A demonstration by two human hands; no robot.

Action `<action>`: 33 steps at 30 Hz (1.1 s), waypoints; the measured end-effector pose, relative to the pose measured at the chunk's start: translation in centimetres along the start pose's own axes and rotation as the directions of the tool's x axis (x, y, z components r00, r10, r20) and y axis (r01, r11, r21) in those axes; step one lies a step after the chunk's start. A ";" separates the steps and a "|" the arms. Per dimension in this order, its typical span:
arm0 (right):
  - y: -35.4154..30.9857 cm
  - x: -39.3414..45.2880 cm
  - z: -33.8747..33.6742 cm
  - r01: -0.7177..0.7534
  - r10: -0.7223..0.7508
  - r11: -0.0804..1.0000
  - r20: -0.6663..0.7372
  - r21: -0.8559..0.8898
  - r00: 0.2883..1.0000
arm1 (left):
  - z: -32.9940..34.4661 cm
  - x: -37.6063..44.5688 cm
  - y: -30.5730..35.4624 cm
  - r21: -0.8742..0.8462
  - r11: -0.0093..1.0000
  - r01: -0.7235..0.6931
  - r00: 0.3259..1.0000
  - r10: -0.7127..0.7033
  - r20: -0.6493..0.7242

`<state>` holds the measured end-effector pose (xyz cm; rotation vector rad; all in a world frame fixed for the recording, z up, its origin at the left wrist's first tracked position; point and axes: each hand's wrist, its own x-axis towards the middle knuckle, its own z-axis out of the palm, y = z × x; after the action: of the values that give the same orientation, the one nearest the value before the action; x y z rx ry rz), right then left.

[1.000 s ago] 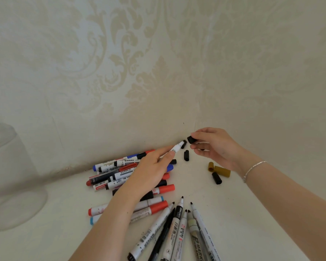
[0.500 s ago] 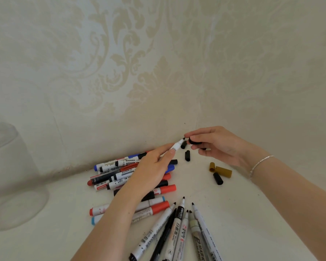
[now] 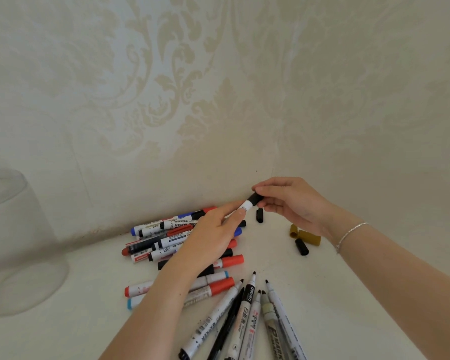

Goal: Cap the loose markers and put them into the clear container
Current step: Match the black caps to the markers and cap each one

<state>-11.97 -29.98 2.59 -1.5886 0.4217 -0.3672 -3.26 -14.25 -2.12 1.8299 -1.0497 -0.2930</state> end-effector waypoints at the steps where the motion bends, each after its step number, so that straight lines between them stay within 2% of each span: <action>1: 0.1 0.1 0.1 0.006 -0.007 1.000 -0.012 -0.013 1.000 | 0.0 0.0 0.0 0.016 1.000 -0.009 1.000 0.009 -0.011; 10: 0.2 0.2 0.7 0.037 -0.040 0.995 -0.031 -0.088 0.999 | 0.6 0.3 -0.6 0.002 1.000 -0.007 0.995 0.007 -0.101; 14: 0.4 0.0 1.4 0.040 -0.042 0.998 -0.048 -0.041 0.998 | 0.1 0.3 -1.0 0.018 1.000 -0.018 0.992 0.020 -0.124; 19: 0.7 -0.3 1.7 0.028 -0.032 0.989 -0.026 -0.147 0.999 | -2.0 0.1 -1.1 0.266 0.964 -0.021 0.999 0.031 -0.032; 23: 1.5 -0.2 2.9 0.027 -0.033 0.992 -0.046 -0.127 0.998 | -3.9 -0.1 -1.9 0.426 0.905 -0.007 0.998 0.035 -0.056; 27: 2.0 0.1 1.4 -0.040 -0.008 0.962 -0.175 -0.269 0.984 | -5.3 0.1 -4.0 0.520 0.853 0.052 0.991 0.019 -0.130; 30: 2.3 0.1 -1.5 -0.150 -0.008 0.878 -0.326 -0.454 0.945 | -5.8 0.4 -5.2 0.623 0.771 0.133 0.981 -0.014 -0.192; 33: 2.6 -0.2 -3.5 -0.237 0.026 0.814 -0.375 -0.530 0.927 | -5.4 0.6 -5.3 0.634 0.753 0.177 0.980 -0.079 -0.180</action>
<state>-13.92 -33.06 0.22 -2.0665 0.9929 -0.4443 3.14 -10.45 -3.64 2.5135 -0.9921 0.1573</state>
